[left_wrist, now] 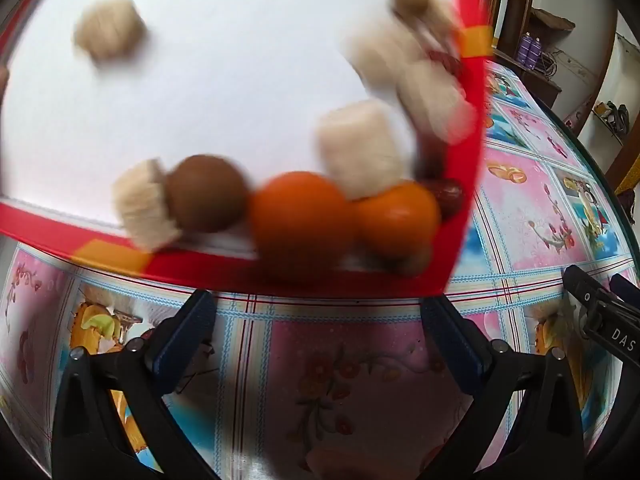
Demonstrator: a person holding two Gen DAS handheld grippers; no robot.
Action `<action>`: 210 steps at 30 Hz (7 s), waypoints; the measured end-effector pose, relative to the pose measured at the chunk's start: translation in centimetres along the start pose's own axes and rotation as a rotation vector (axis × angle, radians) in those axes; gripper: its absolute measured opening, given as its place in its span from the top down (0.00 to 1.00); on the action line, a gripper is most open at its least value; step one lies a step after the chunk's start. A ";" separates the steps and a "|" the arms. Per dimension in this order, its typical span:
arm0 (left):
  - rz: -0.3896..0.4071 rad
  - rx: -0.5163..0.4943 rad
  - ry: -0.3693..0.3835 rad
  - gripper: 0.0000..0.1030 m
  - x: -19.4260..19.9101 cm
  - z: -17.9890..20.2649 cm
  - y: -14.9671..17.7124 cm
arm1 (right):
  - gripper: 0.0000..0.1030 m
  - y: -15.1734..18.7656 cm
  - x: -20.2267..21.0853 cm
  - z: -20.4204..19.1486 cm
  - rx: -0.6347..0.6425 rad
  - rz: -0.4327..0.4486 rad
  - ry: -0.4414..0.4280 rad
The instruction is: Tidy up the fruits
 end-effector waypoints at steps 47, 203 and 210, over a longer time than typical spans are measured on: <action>0.002 0.000 0.001 0.00 -0.2 0.0 0.2 | 0.00 -0.1 -0.1 0.0 -0.003 -0.004 -0.004; 0.105 0.122 -0.018 0.41 17.8 -18.2 6.4 | 0.67 4.3 12.6 -23.6 0.281 -0.001 -0.867; 0.037 0.014 0.250 0.41 16.5 -9.2 6.3 | 0.67 2.5 9.9 -17.9 0.144 0.003 -0.766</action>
Point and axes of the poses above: each gripper's, at about its wrist camera, not at the fingertips, and x roughly against the way its jaws point, z to its right, y to its underside, the point moved 4 cm from there along -x, roughly the way its jaws point, and after that the axes turned 8 degrees about z, right-handed, at the moved point
